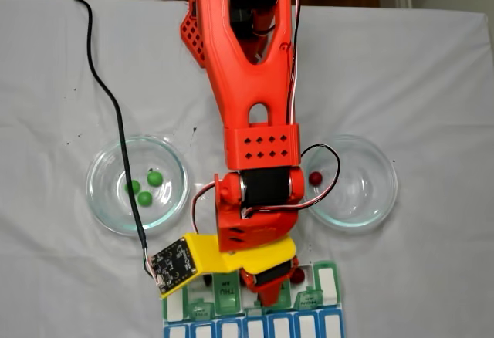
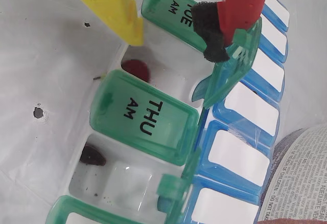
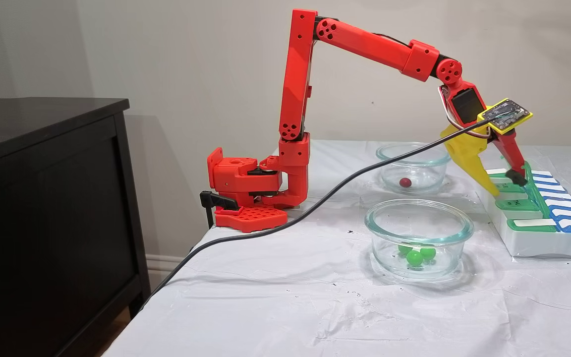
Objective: Sort medicines into box.
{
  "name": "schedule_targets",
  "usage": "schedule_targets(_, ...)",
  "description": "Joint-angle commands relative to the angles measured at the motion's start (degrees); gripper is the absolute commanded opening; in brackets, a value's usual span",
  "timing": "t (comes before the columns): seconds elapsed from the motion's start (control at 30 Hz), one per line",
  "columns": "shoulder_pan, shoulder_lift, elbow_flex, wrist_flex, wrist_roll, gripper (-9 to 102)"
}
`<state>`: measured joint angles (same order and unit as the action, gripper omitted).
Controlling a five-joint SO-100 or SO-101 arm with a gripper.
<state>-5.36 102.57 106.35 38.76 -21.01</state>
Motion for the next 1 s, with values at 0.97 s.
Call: schedule_targets(0.97,-28.39,14.15,-3.87,32.43,-34.72,0)
